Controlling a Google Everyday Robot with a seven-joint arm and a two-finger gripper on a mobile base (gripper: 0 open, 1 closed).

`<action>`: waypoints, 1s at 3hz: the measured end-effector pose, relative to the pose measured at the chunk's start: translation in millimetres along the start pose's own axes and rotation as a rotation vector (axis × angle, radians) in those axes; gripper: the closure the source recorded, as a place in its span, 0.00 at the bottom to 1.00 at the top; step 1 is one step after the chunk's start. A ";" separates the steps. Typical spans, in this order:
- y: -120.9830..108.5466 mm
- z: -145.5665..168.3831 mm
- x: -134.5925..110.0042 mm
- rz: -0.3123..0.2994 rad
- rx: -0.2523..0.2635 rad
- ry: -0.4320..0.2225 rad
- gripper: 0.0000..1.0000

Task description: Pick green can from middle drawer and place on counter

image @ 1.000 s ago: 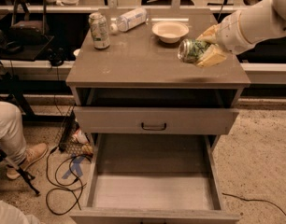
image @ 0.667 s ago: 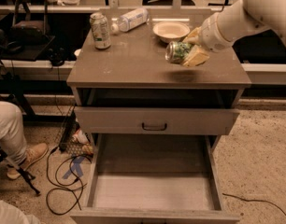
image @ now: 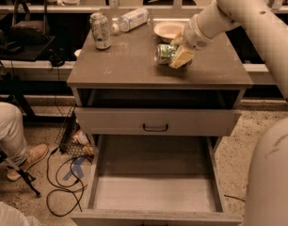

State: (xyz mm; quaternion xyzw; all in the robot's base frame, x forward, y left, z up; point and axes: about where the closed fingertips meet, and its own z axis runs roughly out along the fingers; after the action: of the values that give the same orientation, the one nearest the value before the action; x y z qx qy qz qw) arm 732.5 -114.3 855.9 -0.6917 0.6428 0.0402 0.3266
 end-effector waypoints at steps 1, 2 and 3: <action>-6.6 8.7 2.8 0.019 -0.028 -0.002 0.28; -8.4 11.0 5.4 0.030 -0.040 -0.001 0.05; -11.4 4.7 20.4 0.049 -0.042 0.030 0.00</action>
Offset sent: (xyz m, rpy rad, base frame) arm 0.0176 -0.0064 -0.0020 0.0071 0.0597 -0.0142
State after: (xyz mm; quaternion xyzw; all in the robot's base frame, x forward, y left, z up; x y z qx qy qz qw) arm 748.1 -130.0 847.1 -0.6829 0.6636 0.0514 0.3012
